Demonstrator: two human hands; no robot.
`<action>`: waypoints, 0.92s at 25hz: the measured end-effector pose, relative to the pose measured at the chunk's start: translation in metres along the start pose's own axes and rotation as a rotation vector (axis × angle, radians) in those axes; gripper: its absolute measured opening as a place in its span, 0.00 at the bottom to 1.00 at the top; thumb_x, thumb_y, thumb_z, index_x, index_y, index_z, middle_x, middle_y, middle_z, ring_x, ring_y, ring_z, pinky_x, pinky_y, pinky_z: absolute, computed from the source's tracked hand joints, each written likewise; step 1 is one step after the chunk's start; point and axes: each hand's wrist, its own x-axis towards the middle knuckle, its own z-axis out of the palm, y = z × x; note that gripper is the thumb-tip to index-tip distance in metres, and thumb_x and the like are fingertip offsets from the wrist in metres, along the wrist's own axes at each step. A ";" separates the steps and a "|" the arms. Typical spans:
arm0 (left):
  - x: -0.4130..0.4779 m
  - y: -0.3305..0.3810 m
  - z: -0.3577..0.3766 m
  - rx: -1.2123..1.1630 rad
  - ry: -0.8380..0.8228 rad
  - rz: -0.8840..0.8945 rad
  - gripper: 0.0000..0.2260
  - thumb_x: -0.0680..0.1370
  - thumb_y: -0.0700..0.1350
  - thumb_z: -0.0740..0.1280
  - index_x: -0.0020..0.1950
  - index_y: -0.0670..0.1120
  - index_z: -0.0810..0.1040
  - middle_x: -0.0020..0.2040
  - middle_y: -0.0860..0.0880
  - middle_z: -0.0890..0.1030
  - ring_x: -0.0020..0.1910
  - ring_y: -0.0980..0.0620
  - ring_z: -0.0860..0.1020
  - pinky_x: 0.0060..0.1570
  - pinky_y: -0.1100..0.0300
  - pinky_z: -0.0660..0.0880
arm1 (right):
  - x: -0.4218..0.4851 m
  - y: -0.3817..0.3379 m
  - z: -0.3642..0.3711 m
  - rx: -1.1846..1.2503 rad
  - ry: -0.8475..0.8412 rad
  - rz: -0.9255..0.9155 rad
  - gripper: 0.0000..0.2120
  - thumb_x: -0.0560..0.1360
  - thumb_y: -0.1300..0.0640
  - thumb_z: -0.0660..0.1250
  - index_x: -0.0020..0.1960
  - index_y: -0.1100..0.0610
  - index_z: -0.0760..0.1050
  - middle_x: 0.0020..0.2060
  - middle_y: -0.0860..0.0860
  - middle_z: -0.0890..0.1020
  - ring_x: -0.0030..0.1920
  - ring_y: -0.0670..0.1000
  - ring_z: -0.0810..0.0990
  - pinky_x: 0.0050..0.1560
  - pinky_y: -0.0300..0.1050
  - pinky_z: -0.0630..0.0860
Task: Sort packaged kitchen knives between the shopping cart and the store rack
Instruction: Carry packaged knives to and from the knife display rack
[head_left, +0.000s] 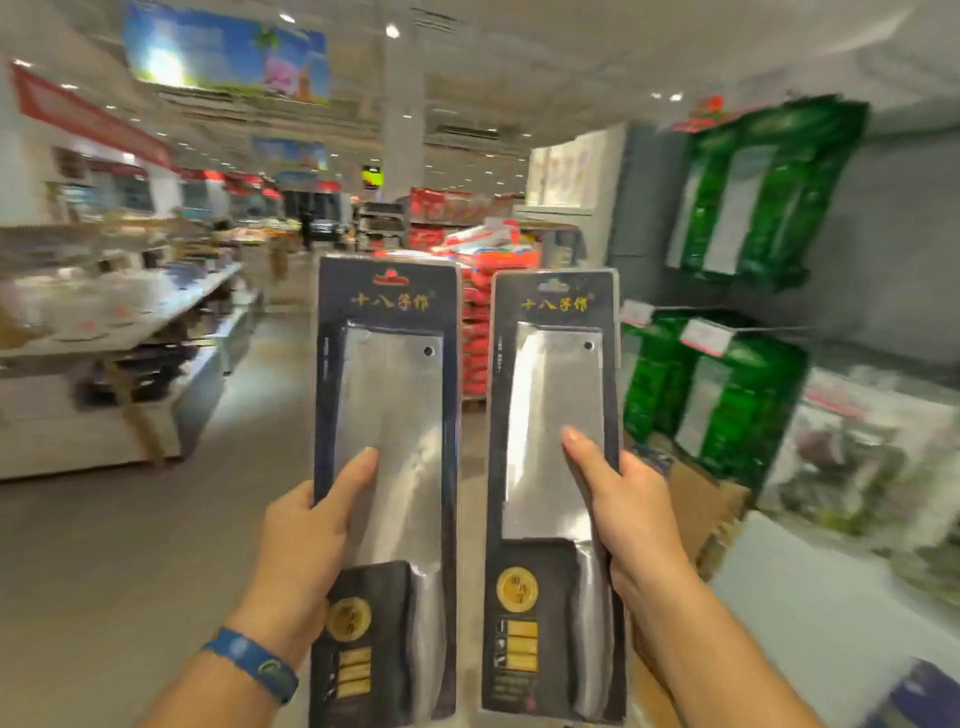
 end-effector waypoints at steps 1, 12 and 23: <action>0.002 -0.011 0.026 0.011 -0.038 -0.018 0.24 0.59 0.69 0.76 0.45 0.54 0.87 0.44 0.47 0.87 0.44 0.46 0.86 0.48 0.46 0.81 | 0.009 0.004 -0.025 -0.010 0.051 0.010 0.20 0.70 0.40 0.77 0.53 0.54 0.86 0.44 0.47 0.89 0.46 0.49 0.88 0.47 0.49 0.85; 0.041 -0.102 0.250 0.057 -0.557 -0.060 0.18 0.72 0.61 0.73 0.46 0.46 0.85 0.46 0.48 0.87 0.46 0.51 0.83 0.53 0.43 0.79 | 0.046 0.044 -0.205 -0.093 0.619 0.095 0.41 0.60 0.27 0.74 0.57 0.60 0.83 0.50 0.56 0.88 0.51 0.60 0.86 0.60 0.63 0.81; 0.164 -0.160 0.416 -0.025 -0.822 -0.201 0.19 0.63 0.63 0.75 0.44 0.50 0.87 0.43 0.47 0.87 0.42 0.49 0.86 0.39 0.57 0.81 | 0.137 0.052 -0.237 -0.353 1.062 -0.010 0.31 0.68 0.28 0.69 0.38 0.58 0.71 0.30 0.39 0.77 0.32 0.43 0.75 0.38 0.53 0.74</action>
